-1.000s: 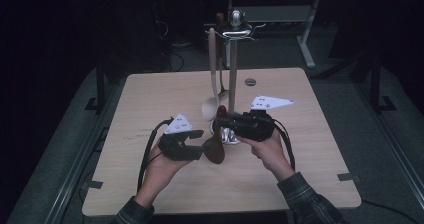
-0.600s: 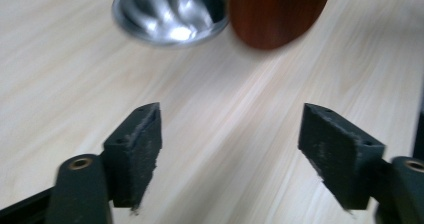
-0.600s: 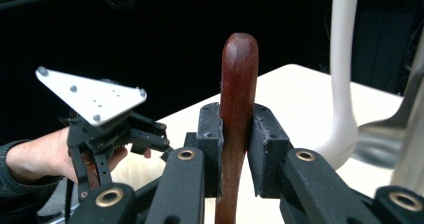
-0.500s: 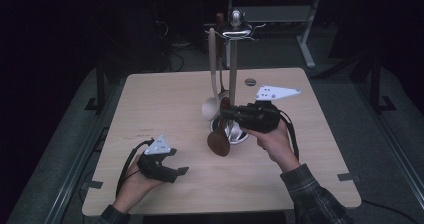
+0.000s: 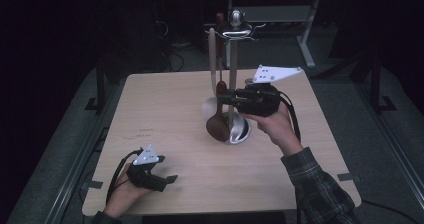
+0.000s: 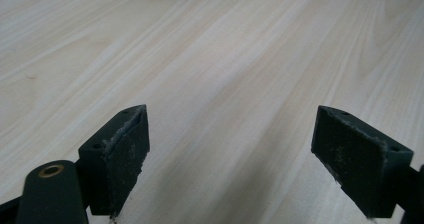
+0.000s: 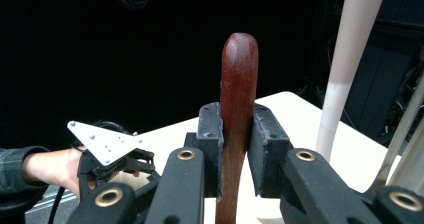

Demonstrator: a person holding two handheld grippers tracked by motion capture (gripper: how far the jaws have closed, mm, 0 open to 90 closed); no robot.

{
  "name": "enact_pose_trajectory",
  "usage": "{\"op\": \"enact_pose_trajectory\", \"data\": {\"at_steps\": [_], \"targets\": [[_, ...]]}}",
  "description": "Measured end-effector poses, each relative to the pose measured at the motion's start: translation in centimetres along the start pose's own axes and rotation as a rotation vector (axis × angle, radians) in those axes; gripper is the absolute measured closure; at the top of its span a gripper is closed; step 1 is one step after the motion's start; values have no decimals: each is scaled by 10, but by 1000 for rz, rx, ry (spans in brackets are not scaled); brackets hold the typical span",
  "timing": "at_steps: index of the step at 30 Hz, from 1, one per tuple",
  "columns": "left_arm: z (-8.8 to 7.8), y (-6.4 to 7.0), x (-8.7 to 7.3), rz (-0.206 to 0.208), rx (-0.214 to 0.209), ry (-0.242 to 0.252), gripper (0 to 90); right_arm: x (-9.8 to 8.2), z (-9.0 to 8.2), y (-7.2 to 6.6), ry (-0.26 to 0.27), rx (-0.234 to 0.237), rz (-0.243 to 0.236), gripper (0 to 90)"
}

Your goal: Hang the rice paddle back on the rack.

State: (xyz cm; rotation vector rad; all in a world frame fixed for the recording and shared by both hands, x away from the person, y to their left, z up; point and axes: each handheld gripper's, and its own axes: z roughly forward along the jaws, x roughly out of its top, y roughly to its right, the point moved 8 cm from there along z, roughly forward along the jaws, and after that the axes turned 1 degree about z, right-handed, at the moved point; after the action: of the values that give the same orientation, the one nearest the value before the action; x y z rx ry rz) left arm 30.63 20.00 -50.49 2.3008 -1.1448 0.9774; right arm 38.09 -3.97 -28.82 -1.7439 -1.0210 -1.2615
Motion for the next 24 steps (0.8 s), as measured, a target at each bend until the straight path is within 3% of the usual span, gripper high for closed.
{"op": "enact_pose_trajectory", "data": {"at_steps": [24], "targets": [[2,3,-3,20,-29,-31,153,48,-7,4,18,-6,-61,768]]}}
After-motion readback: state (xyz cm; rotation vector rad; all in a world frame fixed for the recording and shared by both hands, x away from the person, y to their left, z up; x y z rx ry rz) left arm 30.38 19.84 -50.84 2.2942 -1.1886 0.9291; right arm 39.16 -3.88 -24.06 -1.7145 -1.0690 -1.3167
